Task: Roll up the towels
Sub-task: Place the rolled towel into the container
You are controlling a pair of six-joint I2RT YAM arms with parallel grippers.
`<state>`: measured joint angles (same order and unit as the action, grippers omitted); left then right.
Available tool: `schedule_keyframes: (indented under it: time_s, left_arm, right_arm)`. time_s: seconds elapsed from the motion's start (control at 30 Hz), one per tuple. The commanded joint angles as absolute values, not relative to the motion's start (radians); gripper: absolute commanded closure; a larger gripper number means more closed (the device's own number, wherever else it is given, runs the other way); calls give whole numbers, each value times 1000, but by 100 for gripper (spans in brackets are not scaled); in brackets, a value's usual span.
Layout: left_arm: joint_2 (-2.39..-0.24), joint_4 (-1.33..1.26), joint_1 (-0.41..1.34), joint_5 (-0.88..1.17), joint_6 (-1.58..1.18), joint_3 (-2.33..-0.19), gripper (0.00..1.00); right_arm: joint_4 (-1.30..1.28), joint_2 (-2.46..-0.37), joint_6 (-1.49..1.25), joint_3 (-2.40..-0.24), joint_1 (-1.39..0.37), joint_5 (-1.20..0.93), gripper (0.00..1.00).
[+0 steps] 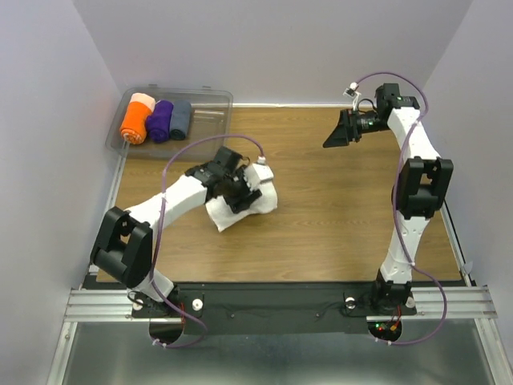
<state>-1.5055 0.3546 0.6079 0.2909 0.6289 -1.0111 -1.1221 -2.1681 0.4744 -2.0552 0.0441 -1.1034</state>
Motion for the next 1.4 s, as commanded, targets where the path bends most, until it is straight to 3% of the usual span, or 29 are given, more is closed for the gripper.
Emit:
schedule_keyframes:
  time_s: [0.0,0.2,0.5,0.73,1.1,1.37]
  left_arm:
    - [-1509,403,482,405,391,-1237,100]
    - [-1627,453,278,545,250,-1636,100]
    - [-1908,315,100,422,91,-1980,100]
    - [-2136,206,63,394,-73,-2123,100]
    - [-2327,172,118,-41,-101,-2203,100]
    - [-2407,184,152,-178,-54,-2230,100]
  right_arm:
    - [-1126,-2060,499,-1982,47,-1158,0]
    - [-1129,-1982,534,-1856,74,-1169,0]
    - [-1134,-1942,568,-1744,78,-1170,0]
    - [-1146,-1956,583,-1718,78,-1160,0]
    - [-1158,-1971,598,-1701,80,-1147,0]
    - [-1169,-2005,603,-1726,80,-1157,0]
